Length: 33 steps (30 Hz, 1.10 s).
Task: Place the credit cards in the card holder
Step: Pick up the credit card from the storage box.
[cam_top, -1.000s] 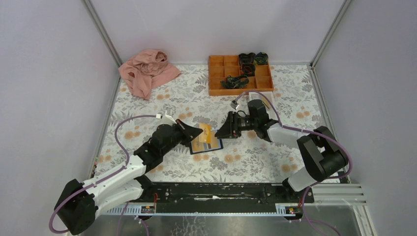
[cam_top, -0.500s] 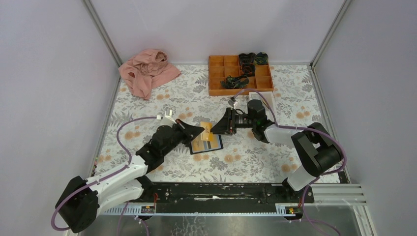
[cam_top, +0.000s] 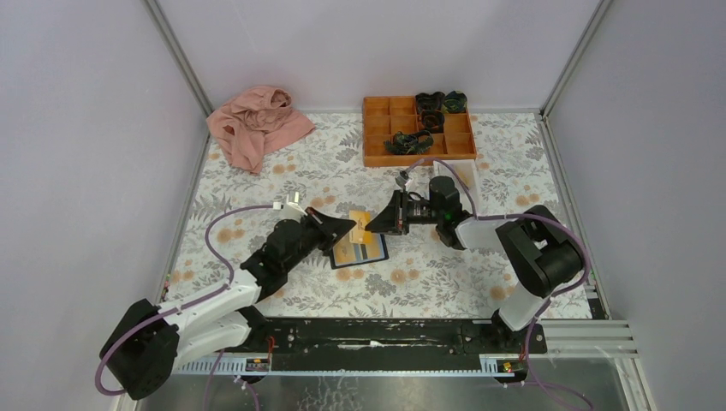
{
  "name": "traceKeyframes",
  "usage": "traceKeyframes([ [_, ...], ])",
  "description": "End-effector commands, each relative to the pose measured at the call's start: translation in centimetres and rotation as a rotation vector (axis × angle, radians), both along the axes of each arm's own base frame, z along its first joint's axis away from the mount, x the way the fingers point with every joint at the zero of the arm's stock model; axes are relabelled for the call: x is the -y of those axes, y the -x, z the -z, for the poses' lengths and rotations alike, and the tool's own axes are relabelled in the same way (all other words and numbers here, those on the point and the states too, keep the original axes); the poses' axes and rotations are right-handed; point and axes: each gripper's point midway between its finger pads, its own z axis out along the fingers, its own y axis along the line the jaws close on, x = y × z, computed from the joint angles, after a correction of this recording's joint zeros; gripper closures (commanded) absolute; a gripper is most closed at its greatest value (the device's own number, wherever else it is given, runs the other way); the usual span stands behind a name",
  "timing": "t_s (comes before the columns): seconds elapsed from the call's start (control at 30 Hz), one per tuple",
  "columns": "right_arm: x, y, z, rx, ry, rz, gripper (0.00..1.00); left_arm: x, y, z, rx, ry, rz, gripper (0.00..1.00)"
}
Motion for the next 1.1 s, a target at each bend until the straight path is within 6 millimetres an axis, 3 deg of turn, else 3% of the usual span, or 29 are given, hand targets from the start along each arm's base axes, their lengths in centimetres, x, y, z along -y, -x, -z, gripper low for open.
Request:
traceKeyframes([
  [0.0,-0.9,0.1,-1.7,0.038,-0.087,-0.031,0.9,0.1,-0.4,-1.2,0.043,0.059,-0.007,1.0],
  [0.17,-1.1,0.0,-2.4,0.011,-0.15,-0.028,0.99,0.2,-0.3,-0.7,0.032,0.071,-0.002,1.0],
  [0.33,-1.2,-0.1,-3.2,0.009,-0.187,-0.032,1.0,0.2,-0.3,-0.4,0.02,0.055,-0.002,0.99],
  [0.43,-1.2,0.0,-3.6,0.026,-0.181,-0.04,1.0,-0.7,-0.3,0.4,-0.008,-0.009,-0.035,0.61],
  [0.47,-1.2,0.0,-3.6,0.043,-0.168,-0.043,1.0,-1.3,-0.3,0.7,-0.015,-0.032,-0.055,0.53],
  [0.6,-1.0,-0.3,-2.3,0.073,-0.047,-0.035,1.0,-3.6,-0.1,1.2,-0.032,-0.102,-0.137,0.39],
  [0.77,0.6,-1.5,-0.7,0.189,0.239,0.005,1.0,-5.4,0.5,3.1,-0.086,-0.211,-0.176,0.38],
  [0.9,2.6,-2.7,0.4,0.235,0.447,0.045,1.0,-5.6,0.7,4.4,-0.119,-0.297,-0.154,0.45],
  [1.07,5.5,-2.9,3.4,0.207,0.672,0.069,1.0,-5.5,0.9,5.7,-0.164,-0.386,-0.117,0.58],
])
